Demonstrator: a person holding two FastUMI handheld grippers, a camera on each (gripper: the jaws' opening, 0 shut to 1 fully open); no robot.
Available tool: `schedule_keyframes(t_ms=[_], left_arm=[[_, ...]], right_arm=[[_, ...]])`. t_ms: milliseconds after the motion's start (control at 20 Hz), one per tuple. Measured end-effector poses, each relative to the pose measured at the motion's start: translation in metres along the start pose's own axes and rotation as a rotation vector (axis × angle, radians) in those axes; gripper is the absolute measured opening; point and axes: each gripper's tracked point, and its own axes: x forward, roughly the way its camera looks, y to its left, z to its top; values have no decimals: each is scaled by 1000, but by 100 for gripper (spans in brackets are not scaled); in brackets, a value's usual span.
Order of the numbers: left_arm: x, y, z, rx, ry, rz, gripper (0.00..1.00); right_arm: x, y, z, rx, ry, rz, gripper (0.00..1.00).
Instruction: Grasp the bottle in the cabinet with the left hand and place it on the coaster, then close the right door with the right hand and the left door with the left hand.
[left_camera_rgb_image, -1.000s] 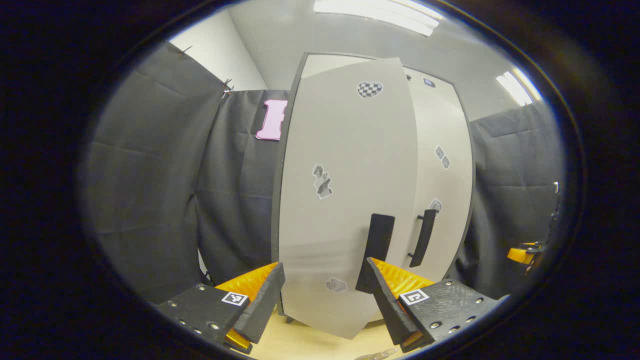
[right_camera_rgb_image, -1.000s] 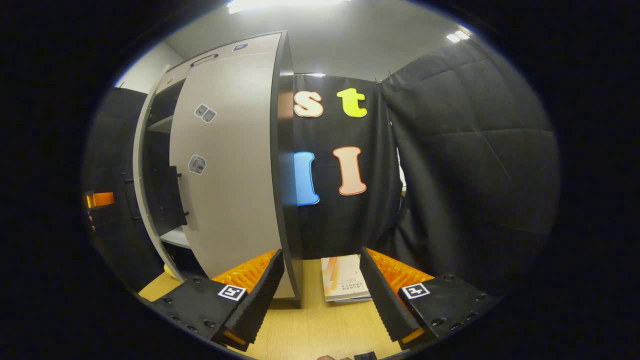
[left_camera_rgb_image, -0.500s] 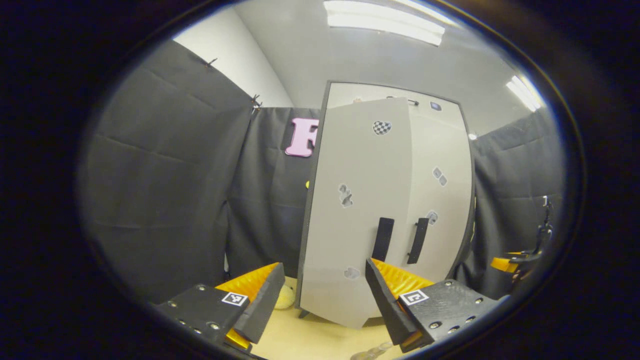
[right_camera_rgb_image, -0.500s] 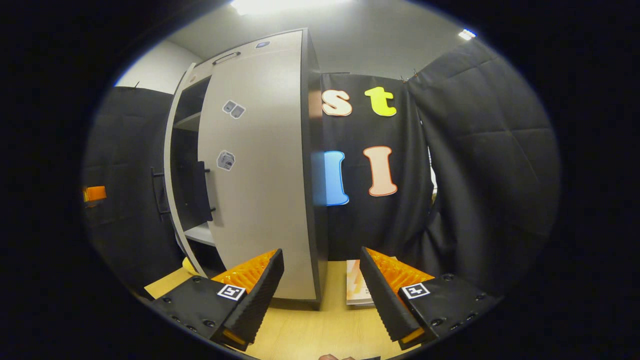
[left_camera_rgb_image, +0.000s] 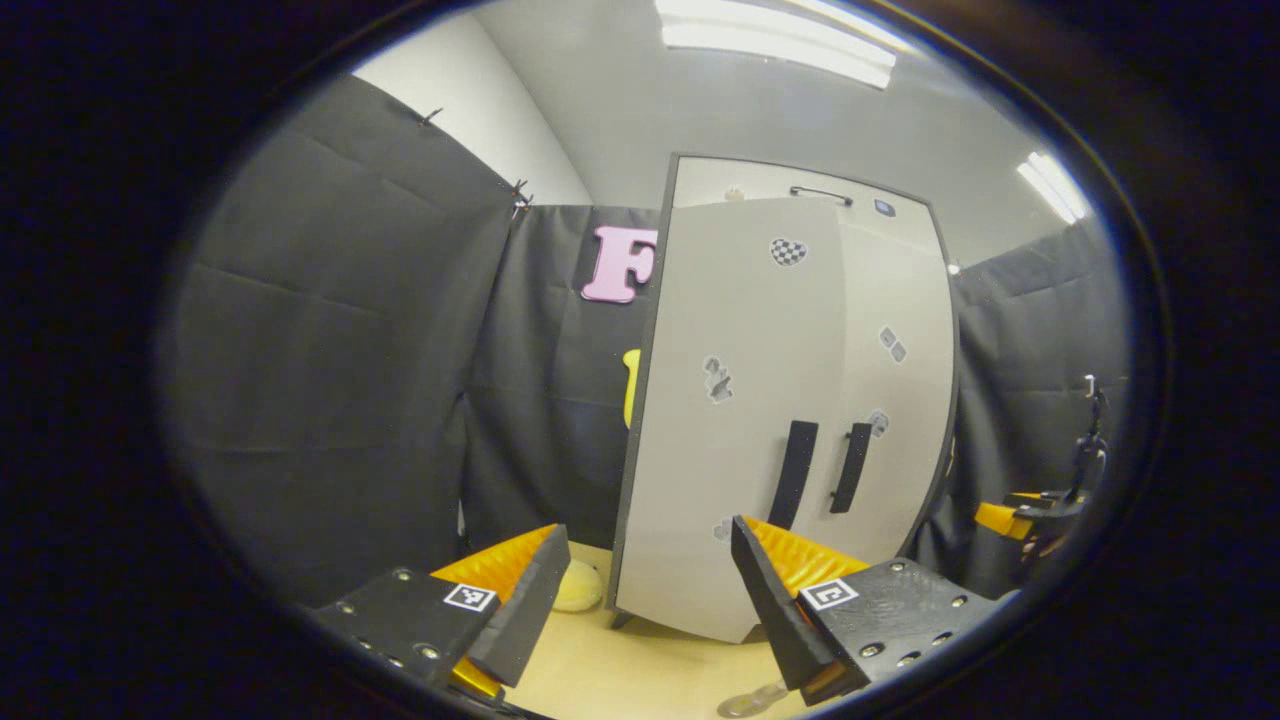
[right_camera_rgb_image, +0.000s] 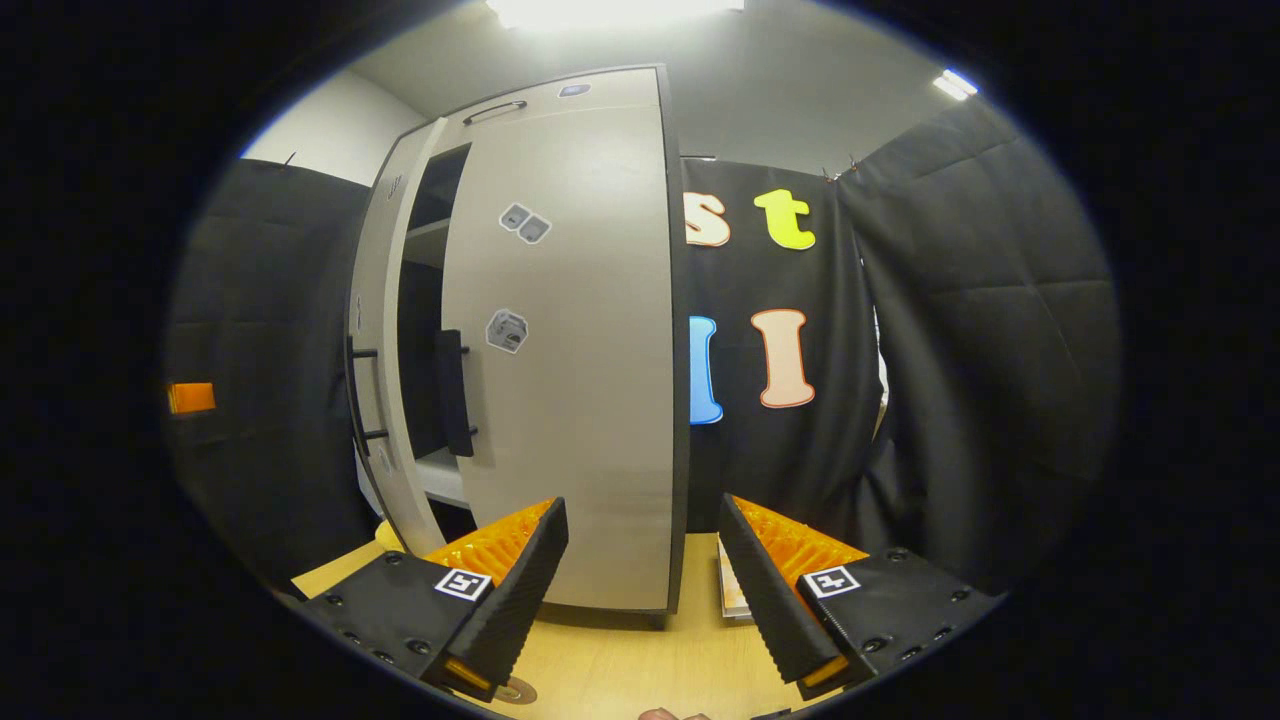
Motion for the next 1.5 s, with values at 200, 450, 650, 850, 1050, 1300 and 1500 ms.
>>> schedule_keyframes(t_ms=[200,450,650,850,1050,1300,1500], left_arm=[[10,11,0,26,11,-40,94],[21,21,-1,70,14,-86,94],[33,22,-17,23,44,-156,94],[43,30,-40,-3,61,-190,94],[51,35,-52,-4,73,-218,94],[59,36,-63,4,72,-240,94],[66,33,-65,-65,71,-270,94]], right_arm=[[2,18,1,14,8,-14,97],[-2,35,2,27,12,-45,97],[-5,50,0,23,21,-70,97],[-15,56,1,16,27,-105,97],[-28,49,-1,4,38,-167,97],[-41,40,-1,19,55,-230,97],[-46,34,5,22,47,-265,97]])
